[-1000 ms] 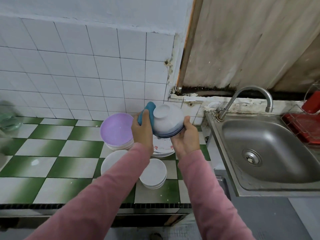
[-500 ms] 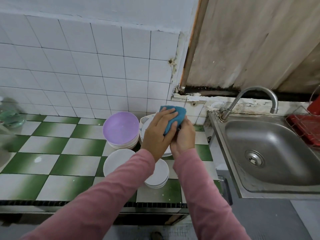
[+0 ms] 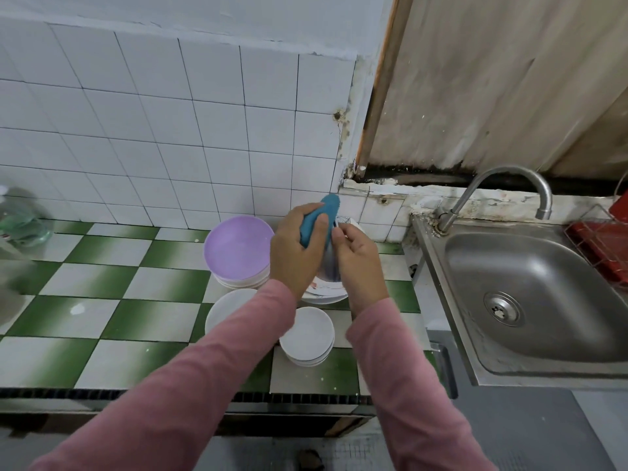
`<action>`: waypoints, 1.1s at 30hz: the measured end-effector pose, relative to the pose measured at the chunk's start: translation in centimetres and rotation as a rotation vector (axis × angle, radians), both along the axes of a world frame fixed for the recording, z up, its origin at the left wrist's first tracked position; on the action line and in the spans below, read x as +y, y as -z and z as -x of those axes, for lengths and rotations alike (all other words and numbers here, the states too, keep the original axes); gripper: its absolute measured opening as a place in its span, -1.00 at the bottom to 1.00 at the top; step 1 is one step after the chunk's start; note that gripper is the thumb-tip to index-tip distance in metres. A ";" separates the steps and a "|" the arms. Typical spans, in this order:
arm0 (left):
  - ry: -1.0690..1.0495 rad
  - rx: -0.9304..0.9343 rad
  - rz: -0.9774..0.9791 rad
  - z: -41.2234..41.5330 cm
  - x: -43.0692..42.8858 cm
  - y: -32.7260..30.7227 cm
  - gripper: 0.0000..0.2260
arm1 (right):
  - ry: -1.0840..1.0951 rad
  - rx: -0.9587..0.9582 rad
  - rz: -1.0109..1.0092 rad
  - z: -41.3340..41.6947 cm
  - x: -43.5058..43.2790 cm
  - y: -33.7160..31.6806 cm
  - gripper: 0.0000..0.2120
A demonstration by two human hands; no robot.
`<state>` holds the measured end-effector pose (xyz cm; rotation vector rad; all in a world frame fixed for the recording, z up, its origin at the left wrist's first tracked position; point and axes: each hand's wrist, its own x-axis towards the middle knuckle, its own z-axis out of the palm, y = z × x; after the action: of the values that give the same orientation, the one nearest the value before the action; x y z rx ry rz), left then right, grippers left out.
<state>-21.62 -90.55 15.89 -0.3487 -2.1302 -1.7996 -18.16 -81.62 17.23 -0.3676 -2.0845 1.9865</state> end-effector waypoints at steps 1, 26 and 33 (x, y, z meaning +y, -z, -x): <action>0.030 -0.091 -0.075 0.5 -0.3 -0.1 -0.85 | -0.053 -0.005 -0.043 -0.1 0.7 -0.5 -0.79; 0.286 0.702 0.415 1.2 -2.9 2.9 -0.61 | 0.017 0.007 1.341 1.1 1.4 0.7 -0.65; 0.397 0.874 0.654 2.5 -4.1 2.8 -0.47 | -0.063 -0.075 1.267 0.2 3.4 0.4 -0.50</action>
<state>-24.14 -94.64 13.05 -1.4779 -1.9448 -0.7399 -18.38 -78.23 16.81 -0.5559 -0.5732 3.0872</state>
